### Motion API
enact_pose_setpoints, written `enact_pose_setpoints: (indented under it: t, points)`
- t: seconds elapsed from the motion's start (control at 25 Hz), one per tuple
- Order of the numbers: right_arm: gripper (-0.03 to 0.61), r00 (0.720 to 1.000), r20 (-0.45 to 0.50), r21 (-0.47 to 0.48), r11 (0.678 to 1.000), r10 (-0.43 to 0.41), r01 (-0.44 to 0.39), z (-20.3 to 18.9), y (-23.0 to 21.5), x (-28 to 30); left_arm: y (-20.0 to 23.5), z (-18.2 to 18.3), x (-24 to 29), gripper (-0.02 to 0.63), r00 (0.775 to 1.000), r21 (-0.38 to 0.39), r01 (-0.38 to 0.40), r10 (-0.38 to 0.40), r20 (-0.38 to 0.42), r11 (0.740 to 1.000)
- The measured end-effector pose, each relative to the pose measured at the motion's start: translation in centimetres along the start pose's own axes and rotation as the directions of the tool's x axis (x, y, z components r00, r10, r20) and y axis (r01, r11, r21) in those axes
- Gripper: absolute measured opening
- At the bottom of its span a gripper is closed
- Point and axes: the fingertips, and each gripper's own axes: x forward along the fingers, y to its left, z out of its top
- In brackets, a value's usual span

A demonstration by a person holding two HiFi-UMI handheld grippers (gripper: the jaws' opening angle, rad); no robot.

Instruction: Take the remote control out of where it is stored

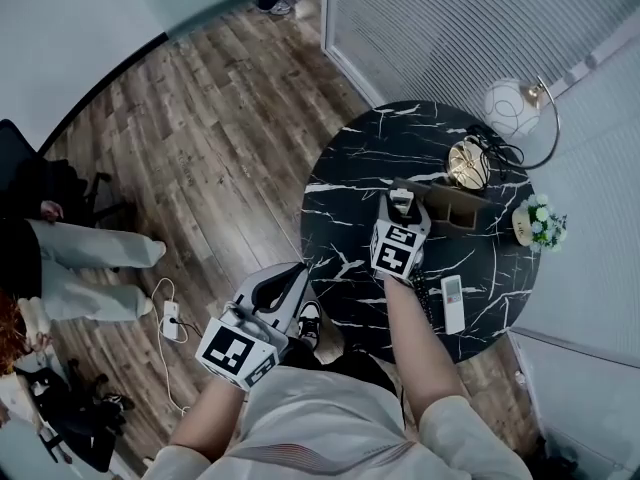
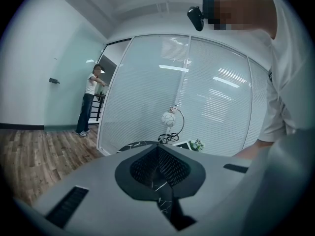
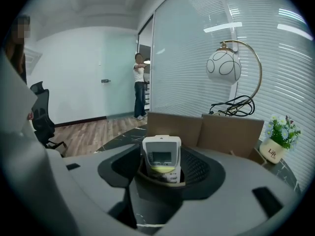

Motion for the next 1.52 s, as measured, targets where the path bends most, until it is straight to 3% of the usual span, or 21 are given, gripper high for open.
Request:
enact_pose_setpoints:
  t: [0.36, 0.68, 0.88, 1.08, 1.28, 1.4, 1.52]
  points:
    - [0.232, 0.994, 0.104, -0.001, 0.999, 0.04, -0.041, 2.6, -0.8, -3.4, -0.7, 0.4, 0.3, 0.009, 1.0, 0.005, 0.01, -0.01, 0.009, 1.0]
    - [0.231, 0.96, 0.257, 0.027, 0.992, 0.114, -0.125, 7.3, -2.3, -9.8, -2.9, 1.1, 0.7, 0.009, 0.999, 0.026, 0.04, -0.04, 0.027, 0.999]
    - [0.23, 0.946, 0.274, 0.047, 0.98, 0.173, -0.193, 8.1, -4.2, -14.3, -4.7, 1.6, 1.0, 0.008, 0.997, 0.041, 0.06, -0.062, 0.043, 0.997]
    - [0.23, 0.926, 0.158, 0.085, 0.929, 0.344, -0.36, 5.1, -4.5, -18.1, -6.1, 1.7, 1.3, 0.009, 0.995, 0.048, 0.08, -0.082, 0.048, 0.996]
    - [0.23, 0.9, 0.006, 0.106, 0.895, 0.436, -0.434, -0.6, -4.1, -20.4, -7.2, 1.6, 1.3, 0.009, 0.995, 0.049, 0.09, -0.093, 0.046, 0.995]
    - [0.23, 0.873, -0.12, 0.098, 0.881, 0.473, -0.464, -4.6, -2.8, -21.1, -7.6, 1.3, 1.2, 0.009, 0.995, 0.048, 0.094, -0.096, 0.04, 0.994]
    - [0.23, 0.829, -0.268, 0.053, 0.867, 0.491, -0.496, -8.6, -1.3, -21.1, -7.8, 1.2, 1.3, 0.009, 0.994, 0.047, 0.096, -0.098, 0.039, 0.994]
